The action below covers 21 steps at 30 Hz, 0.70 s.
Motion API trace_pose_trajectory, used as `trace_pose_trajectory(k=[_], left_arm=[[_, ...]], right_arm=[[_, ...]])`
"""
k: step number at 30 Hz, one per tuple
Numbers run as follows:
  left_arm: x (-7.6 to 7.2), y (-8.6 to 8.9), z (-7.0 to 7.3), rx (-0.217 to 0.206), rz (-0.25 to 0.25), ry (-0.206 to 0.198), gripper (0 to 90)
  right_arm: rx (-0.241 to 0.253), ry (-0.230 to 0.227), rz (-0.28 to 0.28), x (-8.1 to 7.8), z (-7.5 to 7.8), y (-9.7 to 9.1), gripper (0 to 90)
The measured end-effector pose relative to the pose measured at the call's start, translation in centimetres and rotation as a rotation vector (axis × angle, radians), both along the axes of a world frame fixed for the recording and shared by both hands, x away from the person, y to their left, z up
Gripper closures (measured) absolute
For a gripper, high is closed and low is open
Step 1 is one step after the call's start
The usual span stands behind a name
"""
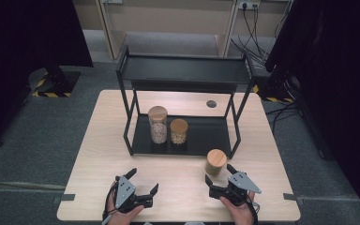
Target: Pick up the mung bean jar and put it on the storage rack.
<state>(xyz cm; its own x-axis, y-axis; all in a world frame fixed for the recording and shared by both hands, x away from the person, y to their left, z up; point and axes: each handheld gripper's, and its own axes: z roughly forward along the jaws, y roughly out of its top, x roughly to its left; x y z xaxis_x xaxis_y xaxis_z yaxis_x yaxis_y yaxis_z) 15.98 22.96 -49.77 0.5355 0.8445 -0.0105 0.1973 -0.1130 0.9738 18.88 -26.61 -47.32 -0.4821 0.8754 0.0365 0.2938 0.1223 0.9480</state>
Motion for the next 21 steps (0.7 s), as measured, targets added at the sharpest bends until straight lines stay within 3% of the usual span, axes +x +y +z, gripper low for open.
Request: trace_pose_trajectory(k=[21], left_arm=[[0.2,-0.1,-0.1,-0.002,-0.010,0.018,2.8]], right_arm=[[-0.030,-0.029,-0.022,1.4,-0.6,0.5,5.3]])
